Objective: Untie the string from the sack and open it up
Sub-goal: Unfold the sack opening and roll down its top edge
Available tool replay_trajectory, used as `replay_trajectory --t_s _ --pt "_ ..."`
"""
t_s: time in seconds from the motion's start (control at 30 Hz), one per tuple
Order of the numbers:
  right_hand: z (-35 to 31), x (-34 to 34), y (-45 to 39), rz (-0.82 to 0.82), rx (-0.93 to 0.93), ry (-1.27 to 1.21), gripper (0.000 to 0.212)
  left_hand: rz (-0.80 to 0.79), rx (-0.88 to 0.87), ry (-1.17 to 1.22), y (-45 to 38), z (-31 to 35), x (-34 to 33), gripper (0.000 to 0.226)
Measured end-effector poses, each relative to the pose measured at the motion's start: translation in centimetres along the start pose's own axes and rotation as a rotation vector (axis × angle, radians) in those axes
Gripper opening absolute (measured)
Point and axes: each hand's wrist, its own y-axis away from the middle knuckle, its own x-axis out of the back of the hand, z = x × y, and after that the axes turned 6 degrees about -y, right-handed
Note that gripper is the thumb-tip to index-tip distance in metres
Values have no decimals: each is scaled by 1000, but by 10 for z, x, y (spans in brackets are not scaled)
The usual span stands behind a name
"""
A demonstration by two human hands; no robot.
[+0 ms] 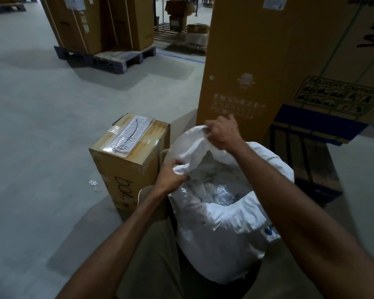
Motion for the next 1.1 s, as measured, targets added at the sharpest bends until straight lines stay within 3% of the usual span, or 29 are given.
replay_trajectory --t_s 0.1,0.17,0.23,0.33,0.4,0.43,0.5,0.57,0.7,0.8,0.9,1.0,1.1 --pt "12 8 -14 -26 -260 -36 33 68 -44 -2 19 -11 -3 35" --pt "10 8 -14 -27 -283 -23 35 117 -81 51 27 -13 -5 32" --pt "-1 3 -6 70 -91 -9 42 138 -12 146 25 -15 -3 31" --pt "-24 -9 13 192 414 -119 62 143 105 280 14 -23 4 33" --pt "-45 -21 29 -36 569 -161 73 129 109 301 9 -21 7 37" --pt "-56 -27 36 -182 582 -87 83 117 80 294 9 -19 7 40" --pt "-66 -40 40 -326 569 179 97 86 10 274 9 -14 7 40" --pt "-66 -48 35 -359 536 308 86 70 1 262 9 -14 5 40" --pt "-66 -44 25 -308 483 316 50 153 -5 209 19 -12 1 54" --pt "-64 -33 25 -240 419 254 48 283 -44 -64 23 -18 -6 53" --pt "-63 -20 24 -211 366 186 55 275 -1 -185 24 -22 -12 36" --pt "-62 -20 25 -231 332 84 58 242 88 -4 18 -20 -17 24" --pt "-62 -20 26 -186 364 106 45 183 293 216 12 -6 -19 24"
